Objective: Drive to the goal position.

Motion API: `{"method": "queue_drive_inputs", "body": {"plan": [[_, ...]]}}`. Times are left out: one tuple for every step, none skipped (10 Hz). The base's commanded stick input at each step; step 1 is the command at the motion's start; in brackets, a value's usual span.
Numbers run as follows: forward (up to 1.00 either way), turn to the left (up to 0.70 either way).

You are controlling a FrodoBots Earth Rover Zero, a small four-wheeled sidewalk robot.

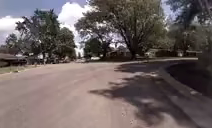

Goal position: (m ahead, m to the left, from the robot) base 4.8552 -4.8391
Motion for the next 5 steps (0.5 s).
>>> {"method": "queue_drive_inputs", "body": {"plan": [[0.70,0.00],[0.70,0.00],[0.70,0.00],[0.70,0.00],[0.70,0.00]]}}
